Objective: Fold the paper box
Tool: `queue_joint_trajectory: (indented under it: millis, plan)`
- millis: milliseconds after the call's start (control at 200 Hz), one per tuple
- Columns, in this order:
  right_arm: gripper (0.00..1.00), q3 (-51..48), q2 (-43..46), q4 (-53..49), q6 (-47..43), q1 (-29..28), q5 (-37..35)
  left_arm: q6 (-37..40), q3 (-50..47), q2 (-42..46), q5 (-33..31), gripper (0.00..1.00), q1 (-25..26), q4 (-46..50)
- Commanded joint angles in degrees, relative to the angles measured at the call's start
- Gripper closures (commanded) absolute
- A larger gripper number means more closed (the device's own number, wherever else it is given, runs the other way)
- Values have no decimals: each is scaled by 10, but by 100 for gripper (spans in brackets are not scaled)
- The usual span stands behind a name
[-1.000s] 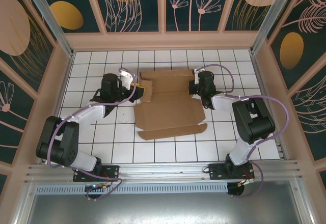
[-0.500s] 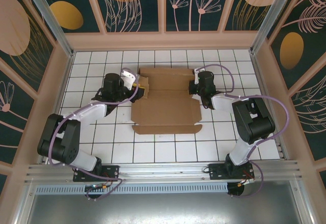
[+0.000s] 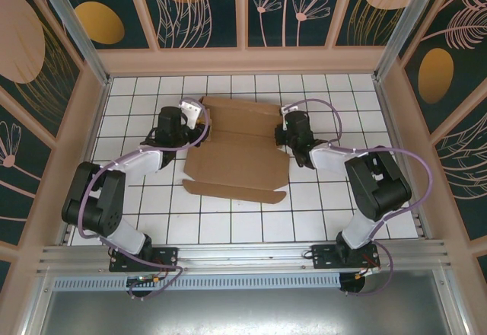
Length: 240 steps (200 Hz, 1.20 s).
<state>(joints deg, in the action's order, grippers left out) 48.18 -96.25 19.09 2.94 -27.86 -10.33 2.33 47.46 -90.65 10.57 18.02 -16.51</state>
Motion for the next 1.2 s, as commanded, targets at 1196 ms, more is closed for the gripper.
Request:
queue_joint_trajectory:
  millis: [1196]
  plan:
    - [100,-28,48,30,-19,-15,-4,74,-47,19,-61,59,1,-113]
